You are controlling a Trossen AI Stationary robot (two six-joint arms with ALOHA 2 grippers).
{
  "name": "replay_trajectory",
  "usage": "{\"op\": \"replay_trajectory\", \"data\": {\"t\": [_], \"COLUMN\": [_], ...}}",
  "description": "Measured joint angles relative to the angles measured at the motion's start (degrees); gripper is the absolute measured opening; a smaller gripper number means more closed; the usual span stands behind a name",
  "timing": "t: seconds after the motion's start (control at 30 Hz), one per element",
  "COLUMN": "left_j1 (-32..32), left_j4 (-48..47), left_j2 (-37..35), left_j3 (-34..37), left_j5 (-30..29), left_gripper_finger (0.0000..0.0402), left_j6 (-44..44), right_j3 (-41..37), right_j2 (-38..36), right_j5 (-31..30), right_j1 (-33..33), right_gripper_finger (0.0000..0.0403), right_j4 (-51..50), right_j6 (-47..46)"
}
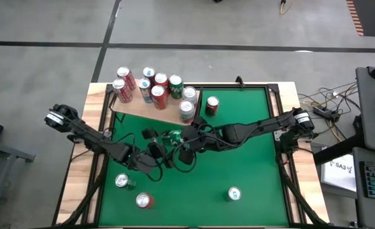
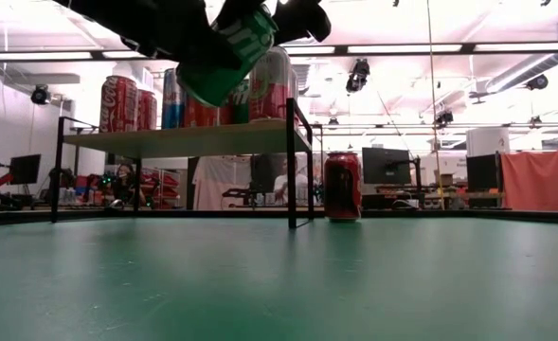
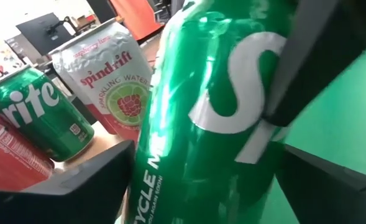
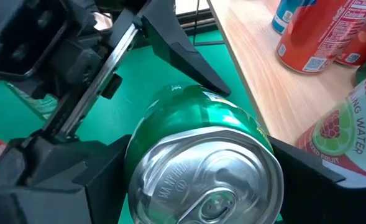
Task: Place canned beverage on shelf
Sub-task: Put the green soda can on the shelf aligned with the other green soda can
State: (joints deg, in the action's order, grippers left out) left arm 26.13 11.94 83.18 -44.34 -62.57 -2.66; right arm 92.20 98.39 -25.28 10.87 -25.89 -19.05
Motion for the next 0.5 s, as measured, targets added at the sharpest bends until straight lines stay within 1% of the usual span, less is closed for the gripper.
{"op": "replay_trajectory", "data": {"t": [0.13,0.2,0.33,0.5], "left_j1": [-0.3,-0.3,-0.3,-0.3], "left_j4": [-0.2,-0.1,0.1,-0.4], "left_j2": [0.0,0.0,0.0,-0.1], "left_j3": [0.0,0.0,0.0,0.0], "left_j5": [0.1,0.1,0.0,-0.2], "left_gripper_finger": [0.0316,0.0297,0.0295,0.0295], "left_j6": [-0.3,-0.4,-0.9,0.0], "right_j3": [0.0,0.0,0.0,0.0], "right_j2": [0.0,0.0,0.0,-0.3], "right_j5": [0.4,0.5,1.5,1.9], "right_j1": [0.0,0.0,0.0,0.0], "right_gripper_finger": [0.0303,0.0314,0.0333,0.0334], "right_j4": [0.0,0.0,0.2,1.3], "right_j6": [0.2,0.2,0.4,1.3]}}
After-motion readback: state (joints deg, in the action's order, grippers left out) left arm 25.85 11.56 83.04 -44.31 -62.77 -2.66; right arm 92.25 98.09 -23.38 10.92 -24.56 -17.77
